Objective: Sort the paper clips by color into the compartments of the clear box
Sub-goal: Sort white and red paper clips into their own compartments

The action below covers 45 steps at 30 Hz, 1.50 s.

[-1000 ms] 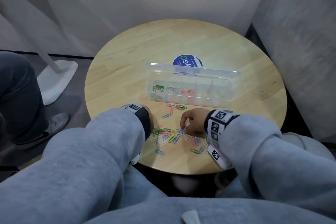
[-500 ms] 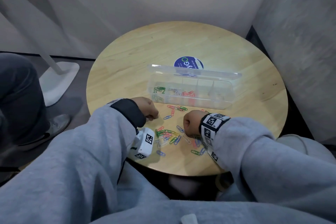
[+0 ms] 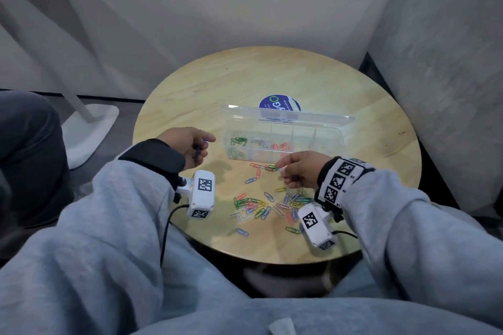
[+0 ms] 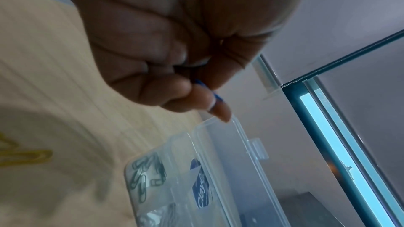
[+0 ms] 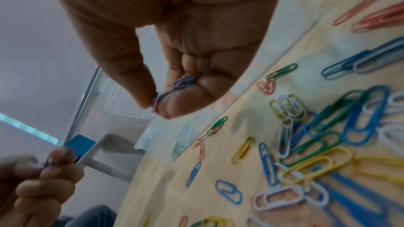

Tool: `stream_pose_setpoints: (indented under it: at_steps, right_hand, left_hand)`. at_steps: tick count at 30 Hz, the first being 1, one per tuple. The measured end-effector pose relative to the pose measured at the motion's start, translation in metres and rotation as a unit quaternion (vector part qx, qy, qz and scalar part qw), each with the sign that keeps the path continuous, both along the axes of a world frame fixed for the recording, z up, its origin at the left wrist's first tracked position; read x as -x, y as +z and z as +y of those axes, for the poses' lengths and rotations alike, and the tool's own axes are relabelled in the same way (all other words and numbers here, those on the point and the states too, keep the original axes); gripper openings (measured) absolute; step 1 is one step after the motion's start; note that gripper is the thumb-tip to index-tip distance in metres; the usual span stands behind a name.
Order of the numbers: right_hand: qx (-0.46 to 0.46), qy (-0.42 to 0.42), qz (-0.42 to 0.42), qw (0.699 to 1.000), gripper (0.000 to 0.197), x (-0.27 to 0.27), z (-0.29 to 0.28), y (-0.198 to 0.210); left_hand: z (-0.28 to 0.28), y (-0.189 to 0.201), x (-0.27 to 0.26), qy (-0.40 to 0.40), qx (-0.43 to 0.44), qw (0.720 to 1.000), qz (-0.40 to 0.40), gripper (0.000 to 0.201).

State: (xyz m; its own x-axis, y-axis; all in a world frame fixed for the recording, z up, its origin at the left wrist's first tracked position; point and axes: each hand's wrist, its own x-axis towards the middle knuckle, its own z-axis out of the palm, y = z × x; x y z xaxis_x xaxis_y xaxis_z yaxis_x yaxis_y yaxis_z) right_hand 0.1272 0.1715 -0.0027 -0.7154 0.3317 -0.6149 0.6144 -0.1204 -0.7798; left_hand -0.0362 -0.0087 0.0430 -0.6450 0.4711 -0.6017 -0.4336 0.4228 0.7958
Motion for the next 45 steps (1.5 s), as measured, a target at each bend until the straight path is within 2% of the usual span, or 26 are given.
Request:
stream_pose_setpoints:
  at_steps: [5,9,11,12,14,15,16,17,19,21,24,27,31,34,36,43,45]
  right_hand:
    - [0.061,-0.08,-0.024,0.995,0.033,0.004,-0.011,0.002]
    - [0.063,-0.085,-0.033,0.994,0.031,0.002,-0.014,0.001]
    - [0.014,-0.056,-0.07,0.996,0.029,0.004,-0.014,0.002]
    - [-0.053,-0.008,-0.098,0.994,0.027,0.005,-0.013,0.001]
    - [-0.218,0.131,-0.153,0.955,0.027,0.008,-0.011,-0.001]
    - [-0.271,0.179,-0.16,0.932,0.027,0.01,-0.012,-0.001]
    - [-0.294,0.211,-0.16,0.919,0.027,0.012,-0.012,-0.001]
    - [-0.304,0.237,-0.159,0.909,0.025,0.015,-0.013,-0.003]
    - [-0.324,0.291,-0.172,0.883,0.015,0.023,-0.015,-0.005]
    - [-0.332,0.335,-0.185,0.862,0.014,0.031,-0.017,-0.008]
    - [-0.35,0.373,-0.19,0.838,0.028,0.04,-0.019,-0.014]
    - [-0.352,0.411,-0.209,0.815,0.026,0.046,-0.018,-0.017]
    - [-0.355,0.422,-0.25,0.796,0.026,0.047,-0.015,-0.021]
    - [-0.353,0.427,-0.255,0.792,0.031,0.044,-0.011,-0.027]
    - [-0.356,0.432,-0.25,0.79,0.028,0.042,-0.009,-0.031]
    - [-0.396,0.365,-0.186,0.822,0.027,0.024,-0.007,-0.024]
    - [-0.401,0.359,-0.177,0.824,0.027,0.016,-0.01,-0.019]
  left_hand:
    - [-0.002,0.001,0.001,0.003,0.012,0.999,-0.031,0.029]
    - [0.008,-0.006,-0.008,-0.069,0.089,0.993,0.035,0.037]
    - [0.017,-0.015,-0.011,-0.129,0.148,0.978,0.077,0.036]
    - [0.022,-0.017,-0.012,-0.159,0.182,0.965,0.1,0.031]
    - [0.034,-0.022,-0.015,-0.225,0.25,0.931,0.14,0.019]
    - [0.04,-0.027,-0.016,-0.263,0.289,0.904,0.175,0.029]
    - [0.047,-0.03,-0.017,-0.298,0.322,0.874,0.209,0.039]
    - [0.052,-0.035,-0.019,-0.318,0.331,0.856,0.237,0.041]
    - [0.061,-0.044,-0.023,-0.374,0.349,0.819,0.259,0.035]
    - [0.066,-0.051,-0.026,-0.406,0.359,0.799,0.262,0.027]
    - [0.071,-0.054,-0.024,-0.403,0.351,0.806,0.254,0.004]
    - [0.072,-0.053,-0.024,-0.394,0.356,0.815,0.232,0.018]
    - [0.075,-0.049,-0.028,-0.412,0.361,0.81,0.207,0.015]
    - [0.078,-0.053,-0.027,-0.415,0.364,0.806,0.214,0.015]
    - [0.08,-0.057,-0.026,-0.413,0.366,0.801,0.23,0.022]
    - [0.082,-0.066,-0.039,-0.421,0.384,0.771,0.286,0.028]
    - [0.075,-0.066,-0.046,-0.421,0.375,0.773,0.292,0.026]
